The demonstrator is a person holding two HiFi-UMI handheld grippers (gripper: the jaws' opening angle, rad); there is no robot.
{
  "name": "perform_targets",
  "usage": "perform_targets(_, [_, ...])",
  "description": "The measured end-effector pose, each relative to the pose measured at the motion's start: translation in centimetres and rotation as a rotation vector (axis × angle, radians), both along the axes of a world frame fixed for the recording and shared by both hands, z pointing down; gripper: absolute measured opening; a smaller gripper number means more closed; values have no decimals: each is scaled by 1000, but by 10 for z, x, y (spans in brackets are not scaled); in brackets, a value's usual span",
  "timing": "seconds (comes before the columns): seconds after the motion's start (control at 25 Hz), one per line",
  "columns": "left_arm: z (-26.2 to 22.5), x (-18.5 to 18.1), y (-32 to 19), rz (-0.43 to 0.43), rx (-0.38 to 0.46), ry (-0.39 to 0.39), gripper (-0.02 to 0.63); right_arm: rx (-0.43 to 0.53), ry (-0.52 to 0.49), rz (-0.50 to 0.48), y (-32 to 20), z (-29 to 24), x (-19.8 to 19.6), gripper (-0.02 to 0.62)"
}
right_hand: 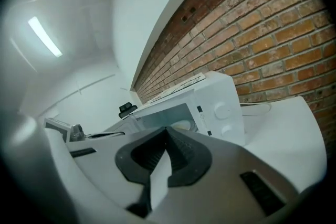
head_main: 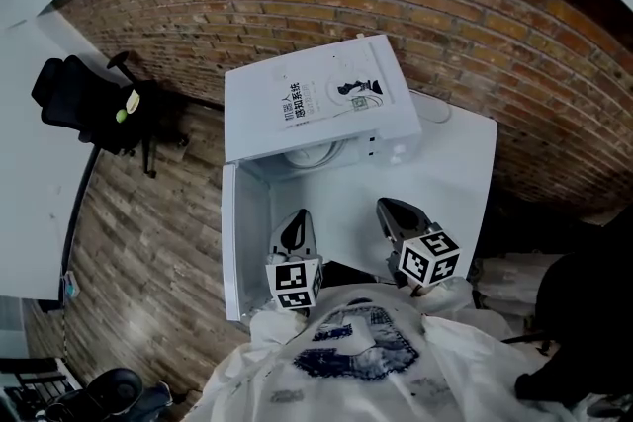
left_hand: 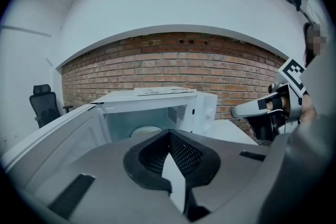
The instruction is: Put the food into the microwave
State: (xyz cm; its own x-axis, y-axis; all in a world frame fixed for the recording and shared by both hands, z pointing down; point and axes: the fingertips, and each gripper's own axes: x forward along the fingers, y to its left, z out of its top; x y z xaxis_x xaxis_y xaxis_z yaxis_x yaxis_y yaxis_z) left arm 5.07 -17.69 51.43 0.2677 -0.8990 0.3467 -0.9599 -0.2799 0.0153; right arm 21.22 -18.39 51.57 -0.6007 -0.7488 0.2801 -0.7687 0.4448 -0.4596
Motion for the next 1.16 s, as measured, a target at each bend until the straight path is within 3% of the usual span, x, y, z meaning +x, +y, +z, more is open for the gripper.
perform_targets(1.16, [6,-4,-5,-12,-6,-3,8,16,32,-29,-4,-1,-13,14])
